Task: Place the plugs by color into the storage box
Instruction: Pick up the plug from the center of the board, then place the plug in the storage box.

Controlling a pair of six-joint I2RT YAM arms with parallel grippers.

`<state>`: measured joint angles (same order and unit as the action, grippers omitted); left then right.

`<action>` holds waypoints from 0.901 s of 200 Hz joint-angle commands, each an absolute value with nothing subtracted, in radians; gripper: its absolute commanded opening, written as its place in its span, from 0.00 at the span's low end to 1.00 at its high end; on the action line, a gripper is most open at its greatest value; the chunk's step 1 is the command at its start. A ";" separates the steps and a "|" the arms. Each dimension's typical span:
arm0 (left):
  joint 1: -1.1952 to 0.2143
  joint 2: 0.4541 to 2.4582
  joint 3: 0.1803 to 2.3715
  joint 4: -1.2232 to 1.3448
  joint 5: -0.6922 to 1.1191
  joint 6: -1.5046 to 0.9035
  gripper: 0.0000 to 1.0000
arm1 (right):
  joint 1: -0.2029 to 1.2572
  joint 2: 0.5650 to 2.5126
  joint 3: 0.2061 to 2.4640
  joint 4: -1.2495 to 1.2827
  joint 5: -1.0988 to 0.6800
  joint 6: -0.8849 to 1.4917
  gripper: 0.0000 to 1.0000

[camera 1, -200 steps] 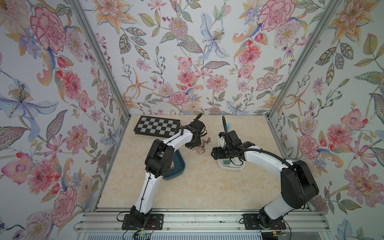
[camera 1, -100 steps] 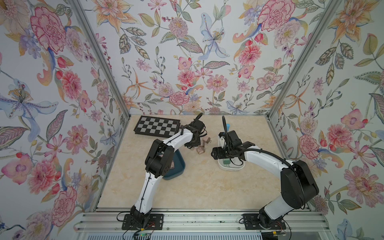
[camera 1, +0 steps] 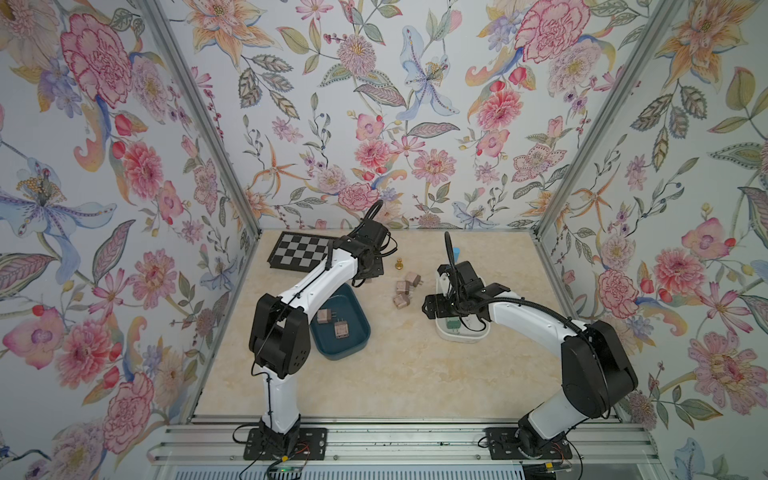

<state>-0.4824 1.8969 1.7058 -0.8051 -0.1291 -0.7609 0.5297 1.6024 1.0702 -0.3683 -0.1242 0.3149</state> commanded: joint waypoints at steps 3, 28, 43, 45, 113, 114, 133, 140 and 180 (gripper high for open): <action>-0.421 1.829 1.566 -0.799 -0.163 -0.731 0.26 | 0.541 1.584 1.068 -0.354 -0.128 0.327 0.87; -0.376 1.777 1.445 -0.743 -0.148 -0.722 0.26 | 0.547 1.583 1.066 -0.354 -0.124 0.329 0.87; -0.363 1.766 1.390 -0.707 -0.140 -0.716 0.27 | 0.551 1.582 1.065 -0.354 -0.121 0.330 0.87; -0.361 1.765 1.384 -0.702 -0.139 -0.716 0.27 | 0.552 1.580 1.064 -0.354 -0.120 0.330 0.87; -0.323 1.808 1.226 -0.497 -0.053 -0.726 0.29 | 0.563 1.570 1.068 -0.362 -0.107 0.340 0.87; -0.324 1.809 1.226 -0.496 -0.054 -0.726 0.29 | 0.563 1.570 1.068 -0.362 -0.106 0.341 0.87; -0.325 1.829 1.218 -0.484 -0.059 -0.726 0.31 | 0.565 1.571 1.069 -0.365 -0.104 0.340 0.87; -0.324 1.832 1.216 -0.482 -0.061 -0.726 0.33 | 0.565 1.571 1.069 -0.365 -0.103 0.342 0.87; -0.334 1.820 1.195 -0.517 -0.125 -0.742 0.48 | 0.570 1.577 1.077 -0.367 -0.101 0.342 0.87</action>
<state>-0.3321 1.8202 1.2232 -0.5034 -0.0753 -0.7406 0.5617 1.6024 1.0702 -0.3687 -0.1192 0.3298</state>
